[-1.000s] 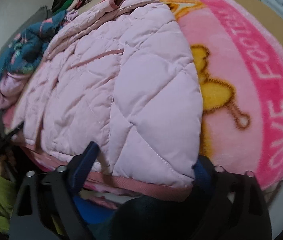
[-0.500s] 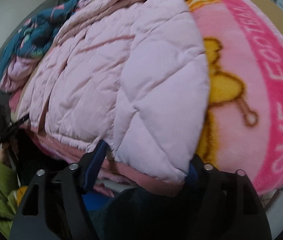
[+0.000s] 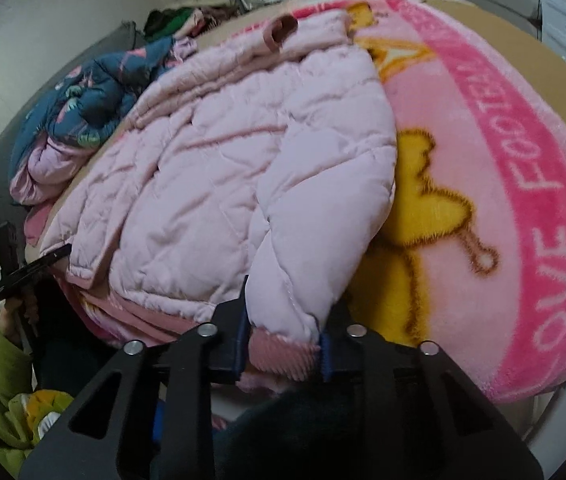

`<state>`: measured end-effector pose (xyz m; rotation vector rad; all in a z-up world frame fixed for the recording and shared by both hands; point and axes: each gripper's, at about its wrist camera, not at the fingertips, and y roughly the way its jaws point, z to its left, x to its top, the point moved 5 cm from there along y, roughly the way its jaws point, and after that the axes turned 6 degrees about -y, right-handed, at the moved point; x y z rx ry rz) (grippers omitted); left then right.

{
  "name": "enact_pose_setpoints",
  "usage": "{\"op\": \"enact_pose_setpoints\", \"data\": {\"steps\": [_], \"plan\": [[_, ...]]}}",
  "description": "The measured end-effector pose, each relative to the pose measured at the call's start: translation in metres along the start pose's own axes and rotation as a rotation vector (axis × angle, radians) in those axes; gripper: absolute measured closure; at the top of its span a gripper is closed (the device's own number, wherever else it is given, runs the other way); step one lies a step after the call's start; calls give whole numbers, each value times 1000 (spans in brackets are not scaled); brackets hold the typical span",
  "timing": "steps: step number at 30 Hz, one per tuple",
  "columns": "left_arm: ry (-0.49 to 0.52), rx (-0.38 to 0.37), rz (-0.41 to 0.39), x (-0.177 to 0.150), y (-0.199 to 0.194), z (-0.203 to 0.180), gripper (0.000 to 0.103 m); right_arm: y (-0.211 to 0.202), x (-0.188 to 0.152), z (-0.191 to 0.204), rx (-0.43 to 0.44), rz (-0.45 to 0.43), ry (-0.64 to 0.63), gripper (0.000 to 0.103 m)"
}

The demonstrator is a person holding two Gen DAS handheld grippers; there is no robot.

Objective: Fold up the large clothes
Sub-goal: 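Lift the hem with both tools and fold it toward the collar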

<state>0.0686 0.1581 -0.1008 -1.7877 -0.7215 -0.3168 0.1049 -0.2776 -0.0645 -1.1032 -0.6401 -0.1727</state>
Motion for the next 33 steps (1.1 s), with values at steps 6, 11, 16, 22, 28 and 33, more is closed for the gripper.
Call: {"op": "enact_pose_setpoints", "data": {"steps": [6, 11, 16, 22, 28, 33], "plan": [[13, -21, -68, 14, -17, -13, 94, -21, 23, 10, 27, -136, 9, 86], [3, -46, -115, 29, -28, -16, 94, -29, 37, 15, 39, -192, 36, 86], [7, -57, -147, 41, -35, -21, 94, -36, 52, 15, 54, -251, 58, 86], [5, -71, -183, 55, -41, -26, 94, -39, 66, 18, 49, -288, 62, 87], [9, -85, -208, 68, -45, -30, 94, -44, 78, 21, 45, -316, 54, 87], [16, -92, -235, 81, -52, -35, 94, -48, 89, 22, 44, -334, 58, 88]]}}
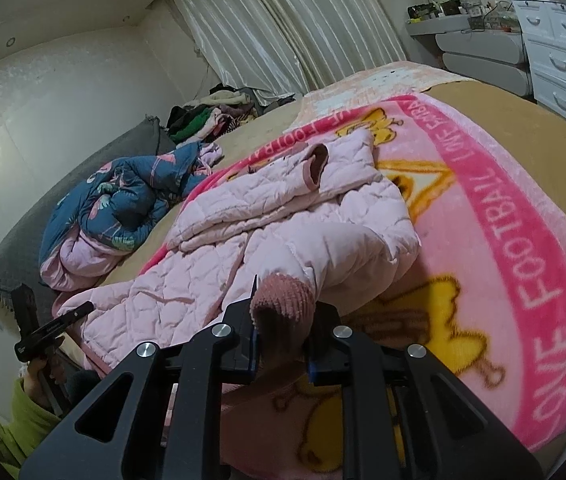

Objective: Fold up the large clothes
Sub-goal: 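Lift the hem with both tools and fold it toward the collar, then lay the hem over the collar and open both tools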

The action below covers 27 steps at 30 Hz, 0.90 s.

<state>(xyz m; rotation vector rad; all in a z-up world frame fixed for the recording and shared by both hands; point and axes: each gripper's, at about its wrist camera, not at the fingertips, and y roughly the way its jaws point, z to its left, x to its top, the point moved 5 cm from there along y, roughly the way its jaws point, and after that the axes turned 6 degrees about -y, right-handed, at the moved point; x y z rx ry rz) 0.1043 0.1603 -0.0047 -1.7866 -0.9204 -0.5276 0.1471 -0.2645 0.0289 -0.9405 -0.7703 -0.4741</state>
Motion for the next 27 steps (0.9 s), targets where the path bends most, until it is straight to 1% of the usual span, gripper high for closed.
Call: {"op": "enact_pose_setpoints", "data": {"steps": [7, 14, 22, 27], "plan": [[8, -14, -28, 18, -1, -7, 94, -1, 18, 3, 7, -26, 3, 88], [13, -12, -61, 41, 3, -10, 94, 1, 40, 4, 9, -58, 5, 88], [14, -9, -90, 65, 8, -11, 94, 7, 63, -2, 8, -85, 34, 89], [10, -7, -116, 85, 10, -12, 94, 10, 83, 2, 2, -103, 21, 89]]}}
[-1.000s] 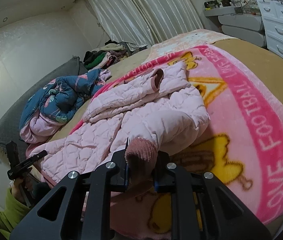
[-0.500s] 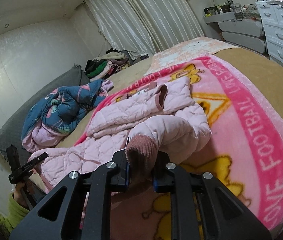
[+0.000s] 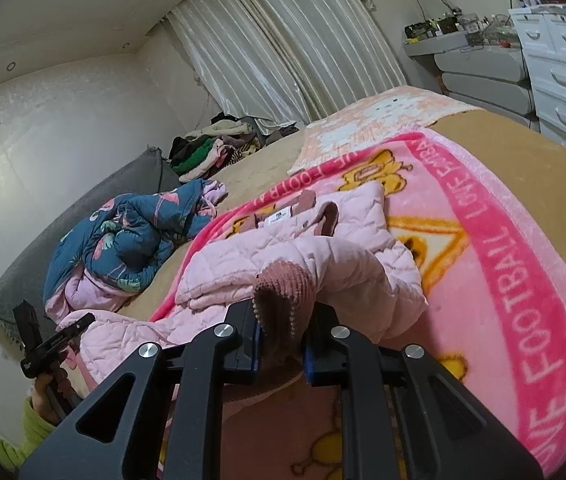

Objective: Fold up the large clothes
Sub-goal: 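Lay the hem over the collar and open both tools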

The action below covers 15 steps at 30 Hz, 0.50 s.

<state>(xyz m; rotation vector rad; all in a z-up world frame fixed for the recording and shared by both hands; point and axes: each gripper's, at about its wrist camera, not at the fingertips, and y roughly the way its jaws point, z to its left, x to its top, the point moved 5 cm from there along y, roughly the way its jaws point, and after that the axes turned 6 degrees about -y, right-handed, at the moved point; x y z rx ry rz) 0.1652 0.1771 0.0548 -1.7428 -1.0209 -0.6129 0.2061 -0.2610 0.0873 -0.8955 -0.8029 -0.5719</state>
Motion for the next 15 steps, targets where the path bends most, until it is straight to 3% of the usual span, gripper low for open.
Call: {"op": "enact_pose_setpoints", "data": {"steps": [15], "plan": [[-17, 5, -35, 54, 20, 1, 93, 25, 56, -3, -48, -40, -4, 89]]}}
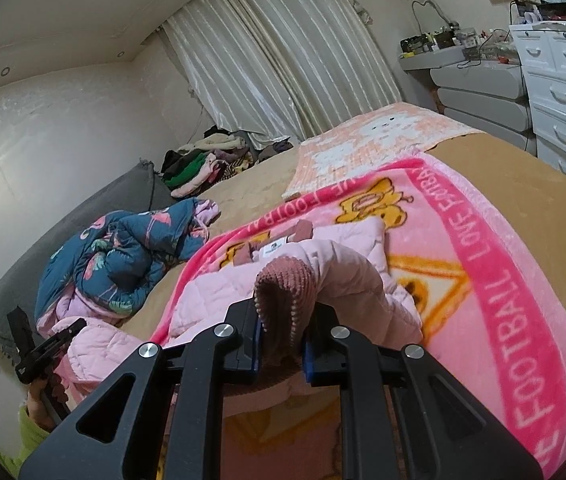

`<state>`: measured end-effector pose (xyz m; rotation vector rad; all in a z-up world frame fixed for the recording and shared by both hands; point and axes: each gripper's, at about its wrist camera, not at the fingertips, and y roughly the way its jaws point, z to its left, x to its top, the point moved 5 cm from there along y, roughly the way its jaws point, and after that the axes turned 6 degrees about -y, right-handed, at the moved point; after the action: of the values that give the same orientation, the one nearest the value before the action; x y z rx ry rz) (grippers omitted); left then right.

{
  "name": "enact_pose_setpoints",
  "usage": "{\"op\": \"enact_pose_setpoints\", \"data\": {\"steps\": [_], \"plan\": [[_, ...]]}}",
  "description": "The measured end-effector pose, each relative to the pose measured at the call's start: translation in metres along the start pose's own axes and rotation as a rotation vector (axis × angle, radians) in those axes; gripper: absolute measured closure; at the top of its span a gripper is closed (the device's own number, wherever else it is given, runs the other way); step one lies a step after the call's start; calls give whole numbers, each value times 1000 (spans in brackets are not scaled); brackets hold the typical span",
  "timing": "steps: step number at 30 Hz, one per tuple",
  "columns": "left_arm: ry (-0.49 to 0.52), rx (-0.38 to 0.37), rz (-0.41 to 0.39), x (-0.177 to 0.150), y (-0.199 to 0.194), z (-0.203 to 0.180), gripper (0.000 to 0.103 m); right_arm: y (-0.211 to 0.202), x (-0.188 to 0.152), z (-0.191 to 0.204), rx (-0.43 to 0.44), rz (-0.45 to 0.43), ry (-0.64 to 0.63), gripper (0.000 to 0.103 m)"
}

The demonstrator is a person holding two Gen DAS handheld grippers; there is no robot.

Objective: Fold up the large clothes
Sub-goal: 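Lay the hem over the collar and open both tools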

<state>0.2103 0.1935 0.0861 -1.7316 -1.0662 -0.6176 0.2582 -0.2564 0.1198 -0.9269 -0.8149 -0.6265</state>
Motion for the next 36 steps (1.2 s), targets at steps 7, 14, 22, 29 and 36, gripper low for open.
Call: {"op": "enact_pose_setpoints", "data": {"steps": [7, 14, 22, 29, 36], "plan": [[-5, 29, -26, 38, 24, 5, 93, 26, 43, -3, -15, -36, 12, 89], [-31, 77, -35, 71, 63, 18, 93, 73, 88, -8, -32, -58, -7, 89], [-21, 147, -10, 79, 134, 36, 92, 150, 104, -45, -67, 0, 72, 89], [22, 188, 24, 77, 187, 43, 91, 206, 93, -79, -89, 61, 135, 89], [16, 210, 65, 67, 231, 53, 91, 249, 75, -110, -80, 115, 218, 83]]}}
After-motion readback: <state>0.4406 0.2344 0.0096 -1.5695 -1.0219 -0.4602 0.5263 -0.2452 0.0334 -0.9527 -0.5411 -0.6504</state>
